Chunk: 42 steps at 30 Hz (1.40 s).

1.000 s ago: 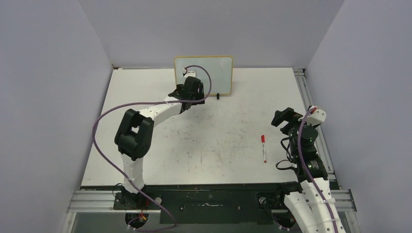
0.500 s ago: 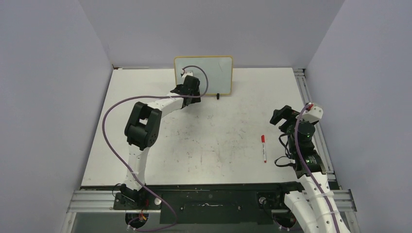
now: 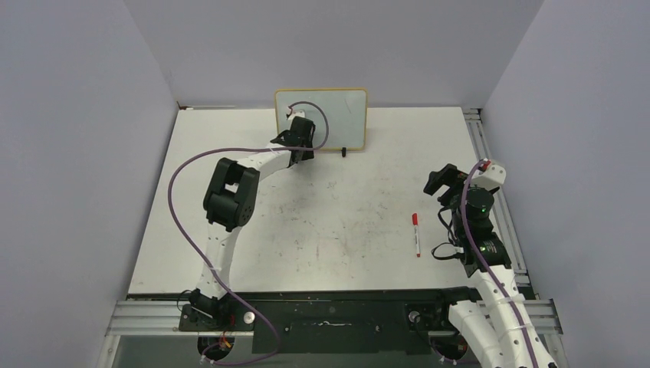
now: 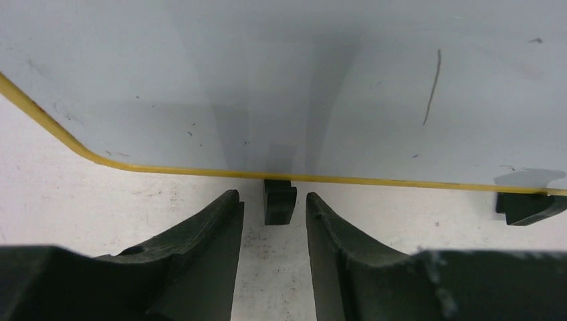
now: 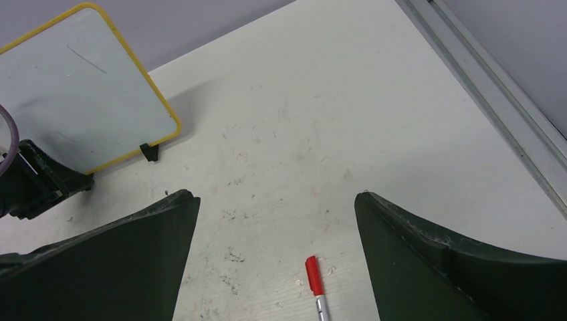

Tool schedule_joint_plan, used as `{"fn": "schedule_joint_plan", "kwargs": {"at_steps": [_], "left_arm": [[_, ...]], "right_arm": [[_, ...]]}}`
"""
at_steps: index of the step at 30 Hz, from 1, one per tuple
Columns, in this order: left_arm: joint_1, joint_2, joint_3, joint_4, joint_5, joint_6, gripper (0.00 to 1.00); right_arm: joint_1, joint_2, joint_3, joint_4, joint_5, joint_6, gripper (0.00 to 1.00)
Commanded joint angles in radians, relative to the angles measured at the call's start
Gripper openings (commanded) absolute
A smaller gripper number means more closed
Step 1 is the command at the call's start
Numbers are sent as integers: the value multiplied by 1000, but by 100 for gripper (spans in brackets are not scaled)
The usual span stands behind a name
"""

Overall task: Write a sentence on the whiteboard
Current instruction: Move the whiteboard to the center of the board.

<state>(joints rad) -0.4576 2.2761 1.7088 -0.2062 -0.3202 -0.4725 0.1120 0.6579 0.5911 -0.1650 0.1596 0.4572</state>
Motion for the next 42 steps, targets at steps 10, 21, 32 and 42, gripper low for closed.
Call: {"fn": "schedule_joint_plan", "kwargs": {"at_steps": [10, 21, 32, 42], "left_arm": [[8, 48, 107, -4, -28, 41, 23], [8, 71, 135, -24, -49, 66, 18], [11, 93, 167, -44, -46, 75, 25], [8, 74, 141, -26, -59, 80, 0]], "right_arm": [[1, 19, 5, 70, -11, -5, 90], [0, 23, 7, 69, -16, -5, 90], [0, 23, 12, 65, -21, -2, 90], [0, 23, 10, 66, -23, -1, 90]]}}
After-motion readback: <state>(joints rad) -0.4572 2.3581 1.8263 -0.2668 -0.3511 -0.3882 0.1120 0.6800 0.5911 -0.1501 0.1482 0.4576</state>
